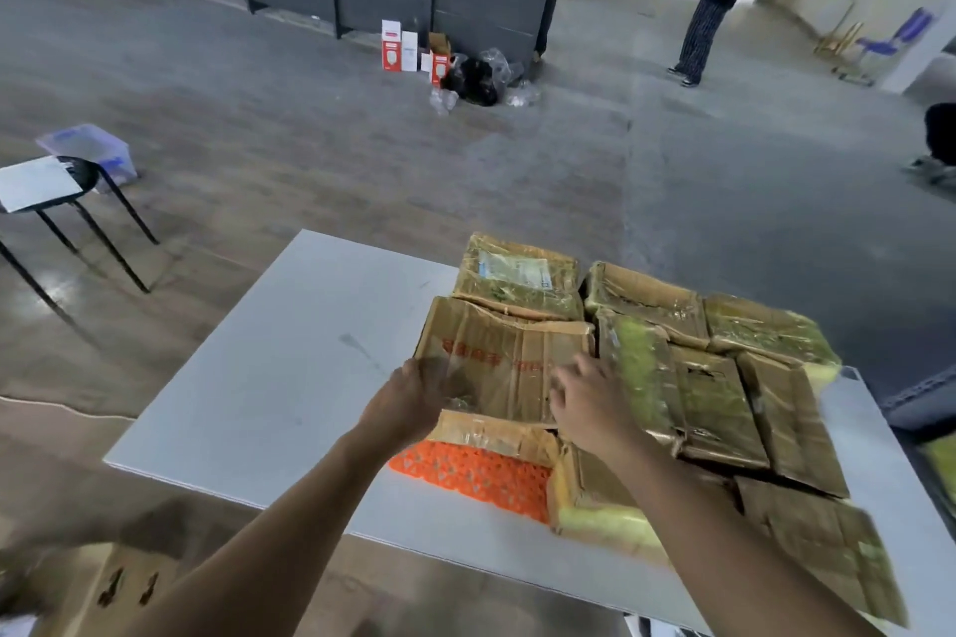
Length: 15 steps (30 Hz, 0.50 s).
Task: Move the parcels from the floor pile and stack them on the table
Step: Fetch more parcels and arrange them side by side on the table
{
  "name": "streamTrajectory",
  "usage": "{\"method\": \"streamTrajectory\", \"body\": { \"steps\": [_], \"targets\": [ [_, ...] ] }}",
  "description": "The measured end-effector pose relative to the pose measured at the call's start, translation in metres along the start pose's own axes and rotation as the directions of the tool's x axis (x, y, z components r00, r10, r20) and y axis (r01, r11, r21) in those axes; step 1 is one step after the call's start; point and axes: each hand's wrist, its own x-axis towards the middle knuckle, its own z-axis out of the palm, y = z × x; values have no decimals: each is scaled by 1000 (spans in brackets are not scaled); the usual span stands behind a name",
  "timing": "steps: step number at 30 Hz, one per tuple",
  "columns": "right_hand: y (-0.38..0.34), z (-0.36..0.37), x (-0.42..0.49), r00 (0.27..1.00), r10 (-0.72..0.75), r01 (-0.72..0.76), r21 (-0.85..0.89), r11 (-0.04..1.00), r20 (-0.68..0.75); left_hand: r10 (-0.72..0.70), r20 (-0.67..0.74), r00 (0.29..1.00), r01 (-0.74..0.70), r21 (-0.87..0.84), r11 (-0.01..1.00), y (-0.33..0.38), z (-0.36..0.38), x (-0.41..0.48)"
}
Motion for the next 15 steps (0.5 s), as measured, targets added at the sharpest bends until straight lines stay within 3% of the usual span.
{"method": "streamTrajectory", "body": {
  "steps": [5, 9, 15],
  "targets": [
    [1, 5, -1, 999, 44, -43, -46, 998, 18, 71, -16, 997, -72, -31, 997, -4, 4, 7],
    [-5, -4, 7, 997, 72, -73, -71, 995, -9, -133, 32, 991, 136, -151, 979, -10, -1, 18],
    [0, -28, 34, 992, 89, -92, -23, 996, -91, -57, 34, 998, 58, -34, 998, -7, -10, 52]
  ]
}}
